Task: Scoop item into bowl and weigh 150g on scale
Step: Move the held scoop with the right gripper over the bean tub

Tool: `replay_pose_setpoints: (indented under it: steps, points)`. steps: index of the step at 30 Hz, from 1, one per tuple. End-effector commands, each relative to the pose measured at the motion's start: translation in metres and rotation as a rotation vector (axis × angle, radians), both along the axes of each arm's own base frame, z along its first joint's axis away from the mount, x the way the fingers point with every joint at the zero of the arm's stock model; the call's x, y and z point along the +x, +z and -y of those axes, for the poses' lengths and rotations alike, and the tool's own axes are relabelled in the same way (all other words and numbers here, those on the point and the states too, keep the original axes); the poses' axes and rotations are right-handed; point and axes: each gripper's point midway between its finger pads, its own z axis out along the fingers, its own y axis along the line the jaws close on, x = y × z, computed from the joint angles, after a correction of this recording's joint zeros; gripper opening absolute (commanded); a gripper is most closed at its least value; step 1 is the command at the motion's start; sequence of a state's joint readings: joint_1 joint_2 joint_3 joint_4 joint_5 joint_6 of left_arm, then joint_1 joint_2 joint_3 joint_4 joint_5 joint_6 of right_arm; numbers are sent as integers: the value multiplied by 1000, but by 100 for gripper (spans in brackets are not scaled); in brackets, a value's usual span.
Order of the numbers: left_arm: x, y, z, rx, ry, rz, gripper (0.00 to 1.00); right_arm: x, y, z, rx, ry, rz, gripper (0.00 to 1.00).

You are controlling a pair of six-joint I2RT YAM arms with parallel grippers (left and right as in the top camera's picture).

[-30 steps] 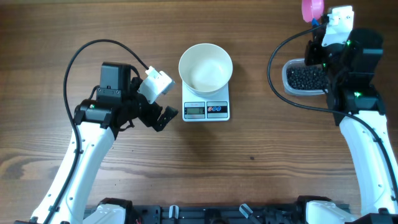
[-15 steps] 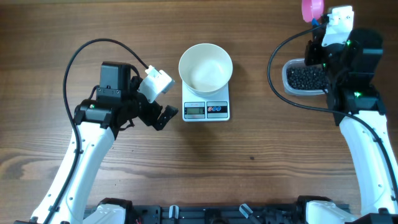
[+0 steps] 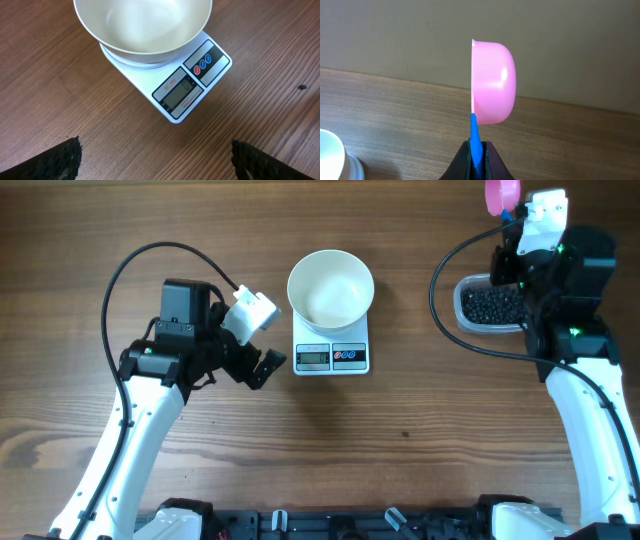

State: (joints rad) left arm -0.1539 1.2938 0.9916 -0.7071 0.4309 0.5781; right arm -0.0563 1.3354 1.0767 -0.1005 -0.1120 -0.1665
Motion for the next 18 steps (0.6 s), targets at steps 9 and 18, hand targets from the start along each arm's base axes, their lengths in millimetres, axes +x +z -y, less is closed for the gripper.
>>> replay_pose_setpoints:
  steps: [9, 18]
  points:
    - [0, -1, -2, -2, 15, -5, 100, 3, 7, -1, -6, 19, 13, 4]
    - [0, -1, -2, -2, 14, -5, 100, -10, -5, -3, 67, -2, -116, 4]
